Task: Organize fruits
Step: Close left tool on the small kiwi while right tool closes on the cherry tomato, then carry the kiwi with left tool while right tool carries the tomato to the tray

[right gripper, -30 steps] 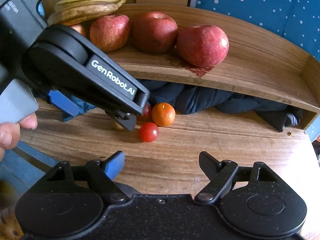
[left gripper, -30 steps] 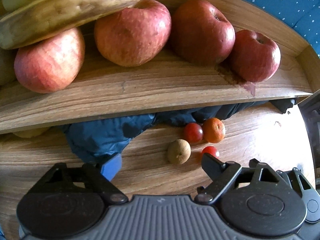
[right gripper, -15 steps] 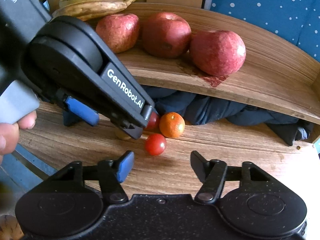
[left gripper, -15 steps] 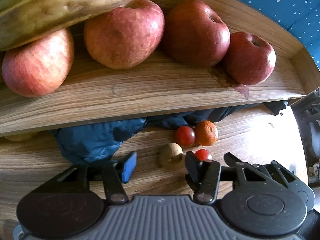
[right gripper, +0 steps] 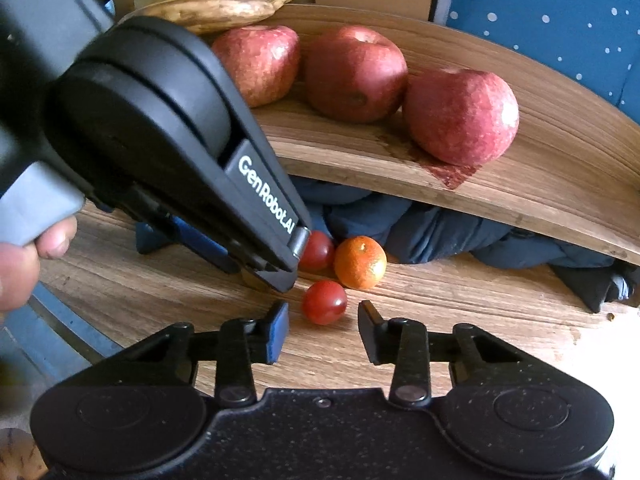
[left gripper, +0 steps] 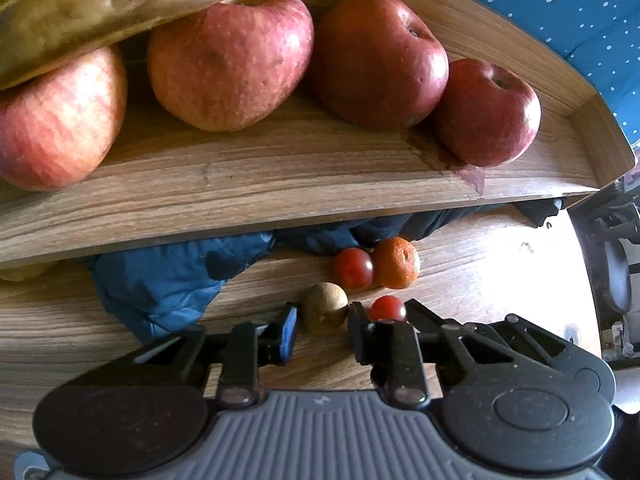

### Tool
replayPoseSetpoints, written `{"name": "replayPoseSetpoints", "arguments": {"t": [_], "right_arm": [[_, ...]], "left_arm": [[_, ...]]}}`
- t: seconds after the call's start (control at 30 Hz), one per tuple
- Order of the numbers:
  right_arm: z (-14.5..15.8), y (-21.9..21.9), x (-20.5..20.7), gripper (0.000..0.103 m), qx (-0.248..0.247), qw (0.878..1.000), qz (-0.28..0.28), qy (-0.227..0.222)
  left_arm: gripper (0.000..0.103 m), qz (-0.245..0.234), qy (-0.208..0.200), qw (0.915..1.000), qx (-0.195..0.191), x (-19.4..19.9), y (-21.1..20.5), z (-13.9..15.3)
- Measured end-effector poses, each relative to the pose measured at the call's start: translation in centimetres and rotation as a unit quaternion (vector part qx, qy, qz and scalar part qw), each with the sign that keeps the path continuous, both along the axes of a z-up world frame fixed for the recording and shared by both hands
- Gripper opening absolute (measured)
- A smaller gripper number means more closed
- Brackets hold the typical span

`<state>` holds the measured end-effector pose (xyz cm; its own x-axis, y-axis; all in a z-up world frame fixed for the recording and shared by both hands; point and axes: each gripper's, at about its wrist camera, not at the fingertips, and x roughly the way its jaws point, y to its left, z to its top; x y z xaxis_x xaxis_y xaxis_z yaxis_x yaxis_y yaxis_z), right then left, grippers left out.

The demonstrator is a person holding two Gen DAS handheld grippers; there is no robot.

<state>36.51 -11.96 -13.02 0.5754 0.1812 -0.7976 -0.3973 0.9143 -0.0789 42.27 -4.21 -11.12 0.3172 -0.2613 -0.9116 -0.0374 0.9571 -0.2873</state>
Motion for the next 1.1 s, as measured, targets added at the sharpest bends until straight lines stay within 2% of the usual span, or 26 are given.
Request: {"name": "replayPoseSetpoints", "arguments": {"t": [0.17, 0.67, 1.1], "right_arm": [[0.1, 0.2, -0.1, 0.025, -0.001, 1.000, 0.002, 0.000], [0.8, -0.4, -0.7, 0.024, 0.008, 1.000, 0.004, -0.003], [3.0, -1.3, -3.9, 0.024, 0.017, 1.000, 0.005, -0.019]], "left_arm": [[0.028, -0.001, -0.001, 1.0000, 0.000, -0.2, 0.0, -0.1], [0.028, -0.002, -0.010, 0.9999, 0.009, -2.3, 0.5, 0.2], [0.028, -0.007, -0.028, 0.9995, 0.013, -5.9, -0.6, 2.1]]}}
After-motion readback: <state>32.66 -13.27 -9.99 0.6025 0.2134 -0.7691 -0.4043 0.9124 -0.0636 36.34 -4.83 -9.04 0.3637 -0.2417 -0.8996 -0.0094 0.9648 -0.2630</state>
